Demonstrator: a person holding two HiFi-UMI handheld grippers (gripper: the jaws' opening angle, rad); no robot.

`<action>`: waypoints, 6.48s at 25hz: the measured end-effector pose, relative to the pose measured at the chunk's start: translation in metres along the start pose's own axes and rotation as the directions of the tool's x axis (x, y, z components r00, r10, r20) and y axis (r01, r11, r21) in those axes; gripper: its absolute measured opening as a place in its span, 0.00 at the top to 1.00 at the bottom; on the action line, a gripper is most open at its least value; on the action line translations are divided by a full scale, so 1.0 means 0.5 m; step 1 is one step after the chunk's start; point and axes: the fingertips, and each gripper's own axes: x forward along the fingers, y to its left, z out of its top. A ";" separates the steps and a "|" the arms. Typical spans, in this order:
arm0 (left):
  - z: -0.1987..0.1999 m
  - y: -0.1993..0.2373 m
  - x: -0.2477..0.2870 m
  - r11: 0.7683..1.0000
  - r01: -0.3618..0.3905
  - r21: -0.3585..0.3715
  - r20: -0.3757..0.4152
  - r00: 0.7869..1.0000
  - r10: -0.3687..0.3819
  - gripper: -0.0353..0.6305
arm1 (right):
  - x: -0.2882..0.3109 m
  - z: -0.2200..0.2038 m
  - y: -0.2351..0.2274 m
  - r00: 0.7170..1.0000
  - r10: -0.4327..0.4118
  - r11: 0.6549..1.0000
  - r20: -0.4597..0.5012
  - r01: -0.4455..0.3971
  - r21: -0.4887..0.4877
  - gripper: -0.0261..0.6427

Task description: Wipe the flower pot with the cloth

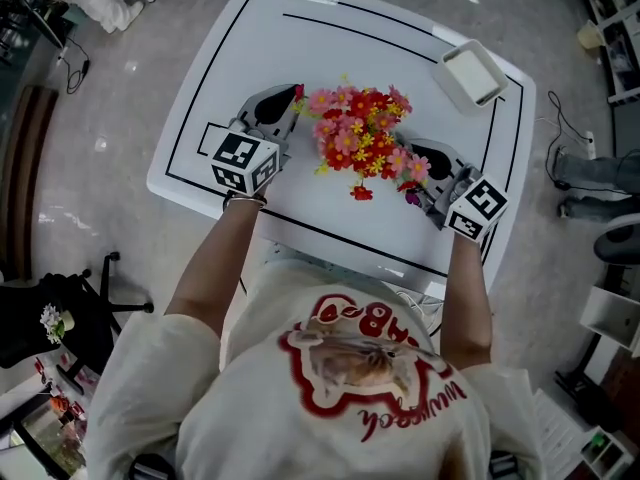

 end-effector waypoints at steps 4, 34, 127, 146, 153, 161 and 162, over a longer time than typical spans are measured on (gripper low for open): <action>-0.003 -0.002 -0.004 1.000 0.002 -0.002 -0.004 1.000 -0.002 0.94 | -0.001 -0.005 0.011 0.999 -0.051 0.999 0.002 0.051 0.019 0.91; -0.005 -0.048 0.005 0.984 0.177 0.027 -0.016 0.984 -0.177 0.94 | -0.008 -0.012 0.036 0.847 -0.527 0.848 0.077 0.529 -0.014 0.91; -0.007 -0.117 -0.001 0.924 0.377 0.057 -0.033 0.926 -0.376 0.94 | 0.071 -0.031 0.158 0.809 -0.585 0.810 0.052 0.586 -0.007 0.91; -0.006 -0.119 0.000 0.922 0.382 0.059 -0.032 0.924 -0.381 0.94 | 0.102 -0.027 0.163 0.820 -0.570 0.821 0.047 0.571 -0.010 0.91; -0.010 -0.122 -0.007 0.919 0.390 0.057 -0.037 0.921 -0.389 0.94 | 0.101 -0.021 0.171 0.817 -0.571 0.821 0.079 0.570 0.033 0.91; -0.012 -0.124 -0.023 0.909 0.413 0.061 -0.037 0.911 -0.411 0.94 | 0.137 0.020 0.230 0.864 -0.493 0.868 0.106 0.497 -0.013 0.91; -0.013 -0.123 -0.028 0.909 0.411 0.061 -0.036 0.911 -0.410 0.94 | 0.139 0.028 0.241 0.870 -0.481 0.873 0.110 0.487 -0.024 0.91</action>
